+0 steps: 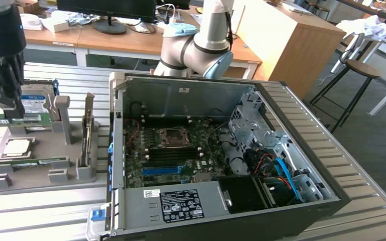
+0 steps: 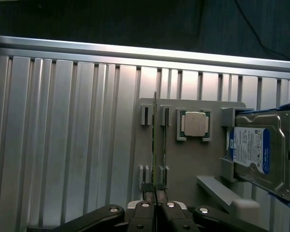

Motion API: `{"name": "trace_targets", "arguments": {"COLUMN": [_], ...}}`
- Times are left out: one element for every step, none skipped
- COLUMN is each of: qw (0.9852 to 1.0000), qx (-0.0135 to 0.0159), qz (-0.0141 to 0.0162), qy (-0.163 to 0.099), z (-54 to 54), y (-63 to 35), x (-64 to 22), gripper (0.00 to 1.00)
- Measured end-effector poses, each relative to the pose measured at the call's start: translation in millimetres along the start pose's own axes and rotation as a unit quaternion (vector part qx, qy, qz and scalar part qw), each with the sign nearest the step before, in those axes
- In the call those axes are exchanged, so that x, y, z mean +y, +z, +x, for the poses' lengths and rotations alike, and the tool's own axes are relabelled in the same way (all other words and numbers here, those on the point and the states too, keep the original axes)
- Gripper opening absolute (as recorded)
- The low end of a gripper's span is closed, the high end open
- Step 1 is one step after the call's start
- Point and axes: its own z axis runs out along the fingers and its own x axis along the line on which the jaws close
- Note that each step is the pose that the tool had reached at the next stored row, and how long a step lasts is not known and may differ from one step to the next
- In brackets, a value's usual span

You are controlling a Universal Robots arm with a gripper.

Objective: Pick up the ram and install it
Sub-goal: 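Pick up the ram and move it above insertion slot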

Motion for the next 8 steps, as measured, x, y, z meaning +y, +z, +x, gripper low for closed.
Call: {"name": "trace_targets", "arguments": {"qw": [1.0000,1.0000,1.0000,1.0000,1.0000,1.0000,1.0000,1.0000], "qx": [0.0000,-0.0001,-0.0001,-0.0001,0.0000,-0.0001,-0.0001,-0.0001], "qz": [0.0000,0.0000,0.0000,0.0000,0.0001,0.0000,0.0000,0.0000], "qy": [0.000,0.000,0.000,0.000,0.000,0.000,0.000,0.000], "z": [-0.1,-0.2,-0.2,-0.3,-0.4,-0.4,-0.5,-0.6], "y": [-2.0,-3.8,-5.6,-7.4,-9.2,-11.1,-13.2,-15.2], "x": [0.1,0.2,0.2,0.3,0.4,0.5,0.6,0.7], "gripper": [0.11,0.11,0.11,0.11,0.11,0.11,0.11,0.11]}}
